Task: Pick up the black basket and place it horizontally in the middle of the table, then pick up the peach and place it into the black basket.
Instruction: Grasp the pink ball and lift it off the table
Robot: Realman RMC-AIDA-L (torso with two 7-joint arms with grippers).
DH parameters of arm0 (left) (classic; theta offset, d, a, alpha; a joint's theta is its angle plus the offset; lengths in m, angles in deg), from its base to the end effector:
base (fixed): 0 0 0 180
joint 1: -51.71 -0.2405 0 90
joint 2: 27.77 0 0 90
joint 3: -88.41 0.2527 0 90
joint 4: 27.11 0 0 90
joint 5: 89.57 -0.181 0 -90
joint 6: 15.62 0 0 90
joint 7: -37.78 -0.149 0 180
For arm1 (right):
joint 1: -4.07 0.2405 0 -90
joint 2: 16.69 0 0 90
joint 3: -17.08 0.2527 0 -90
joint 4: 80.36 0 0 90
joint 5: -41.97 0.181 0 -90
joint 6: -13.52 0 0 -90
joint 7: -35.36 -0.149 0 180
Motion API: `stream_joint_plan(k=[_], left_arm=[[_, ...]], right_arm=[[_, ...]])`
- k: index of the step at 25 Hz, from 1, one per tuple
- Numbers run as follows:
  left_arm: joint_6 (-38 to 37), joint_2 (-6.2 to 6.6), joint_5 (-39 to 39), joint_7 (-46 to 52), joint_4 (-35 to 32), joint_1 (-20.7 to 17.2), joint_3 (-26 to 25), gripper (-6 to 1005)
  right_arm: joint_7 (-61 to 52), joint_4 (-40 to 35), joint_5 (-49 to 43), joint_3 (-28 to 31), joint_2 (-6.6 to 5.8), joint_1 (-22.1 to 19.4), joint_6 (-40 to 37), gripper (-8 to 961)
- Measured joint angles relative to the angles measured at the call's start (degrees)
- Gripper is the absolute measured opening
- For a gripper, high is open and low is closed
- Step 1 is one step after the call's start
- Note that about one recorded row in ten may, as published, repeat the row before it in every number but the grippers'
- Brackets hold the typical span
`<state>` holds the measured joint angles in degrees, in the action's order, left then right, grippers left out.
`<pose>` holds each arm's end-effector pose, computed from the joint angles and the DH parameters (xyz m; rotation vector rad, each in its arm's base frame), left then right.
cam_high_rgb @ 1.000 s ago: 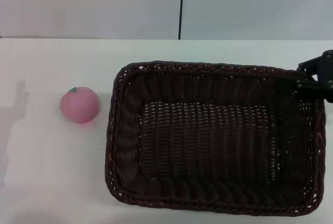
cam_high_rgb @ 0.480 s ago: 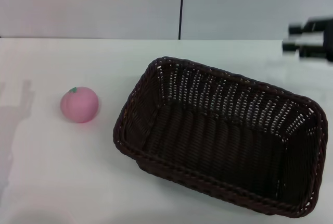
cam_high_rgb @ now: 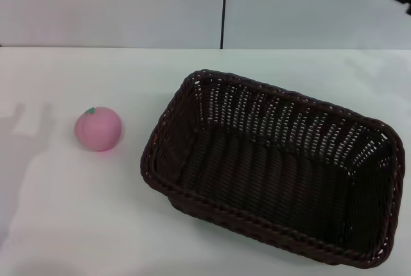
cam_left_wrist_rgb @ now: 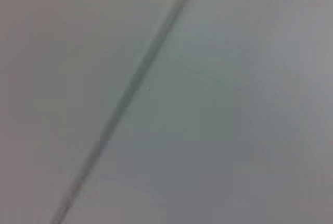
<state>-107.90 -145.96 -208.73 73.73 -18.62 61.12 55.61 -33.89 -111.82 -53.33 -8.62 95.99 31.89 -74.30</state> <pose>-0.3291 0.2189 0.0342 -1.3729 -0.7620 -1.1840 0.2667 0.3338 0.0908 -2.1796 0.5033 0.9905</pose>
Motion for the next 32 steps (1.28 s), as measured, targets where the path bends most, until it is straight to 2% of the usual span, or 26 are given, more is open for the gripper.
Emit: stream_joint_plan(k=[1, 2, 3, 4, 5, 6, 7, 9, 10, 15, 18, 20, 21, 25, 32], left_arm=[[0.0, 0.00, 0.0, 0.0, 0.0, 0.0, 0.0, 623], [0.3, 0.16, -0.1, 0.1, -5.3, 2.3, 7.5, 611], [0.3, 0.16, -0.1, 0.1, -5.3, 2.3, 7.5, 598], [0.9, 0.16, -0.1, 0.1, -6.9, 3.2, 9.8, 585], [0.9, 0.16, -0.1, 0.1, -6.9, 3.2, 9.8, 572], [3.6, 0.17, -0.1, 0.1, -8.6, 4.6, 12.9, 559], [5.1, 0.16, -0.1, 0.0, -8.9, 5.1, 13.6, 563], [7.5, 0.16, -0.1, -0.1, -9.1, 5.9, 14.5, 572], [10.1, 0.16, -0.1, -0.3, -9.2, 6.6, 15.5, 597], [12.6, 0.12, 0.0, -0.7, -9.7, 7.2, 17.1, 724], [15.3, 0.07, 0.0, -1.3, -10.0, 8.0, 20.9, 772], [15.3, 0.07, 0.0, -1.3, -10.0, 8.0, 20.9, 795], [16.7, 0.07, 0.0, -1.4, -10.0, 8.8, 24.0, 807], [18.5, -0.02, 0.0, -1.3, -9.8, 9.5, 27.1, 805], [19.1, -0.02, 0.0, -1.4, -9.7, 9.6, 28.7, 800]], right_arm=[[1.0, 0.1, 2.0, 0.2, 1.00, -1.4, 0.0, 501], [2.6, 0.5, 5.2, 0.4, 2.60, -3.7, 0.1, 501], [2.6, 0.5, 5.2, 0.4, 2.60, -3.7, 0.1, 501], [3.1, 0.9, 6.4, 0.4, 3.20, -4.6, 0.1, 501], [3.4, 1.5, 7.3, 0.4, 3.47, -5.2, 0.1, 501], [3.8, 2.3, 8.1, 0.4, 3.69, -5.7, 0.1, 501], [4.8, 4.6, 9.0, 0.7, 3.80, -6.5, 0.1, 501], [5.3, 5.6, 9.1, 0.9, 3.81, -6.6, 0.2, 501], [5.9, 6.7, 9.1, 1.3, 3.80, -6.8, 0.4, 501], [6.9, 9.2, 8.8, 1.7, 3.64, -7.5, 1.0, 501], [6.9, 9.3, 8.8, 1.7, 3.80, -7.8, 1.7, 501], [6.9, 9.6, 8.8, 1.7, 3.85, -7.8, 2.2, 501], [6.9, 9.8, 8.8, 1.7, 3.85, -7.7, 2.4, 501], [7.0, 10.2, 9.0, 1.8, 3.81, -7.6, 2.9, 502], [6.9, 10.3, 9.1, 1.8, 3.58, -7.3, 3.0, 502]])
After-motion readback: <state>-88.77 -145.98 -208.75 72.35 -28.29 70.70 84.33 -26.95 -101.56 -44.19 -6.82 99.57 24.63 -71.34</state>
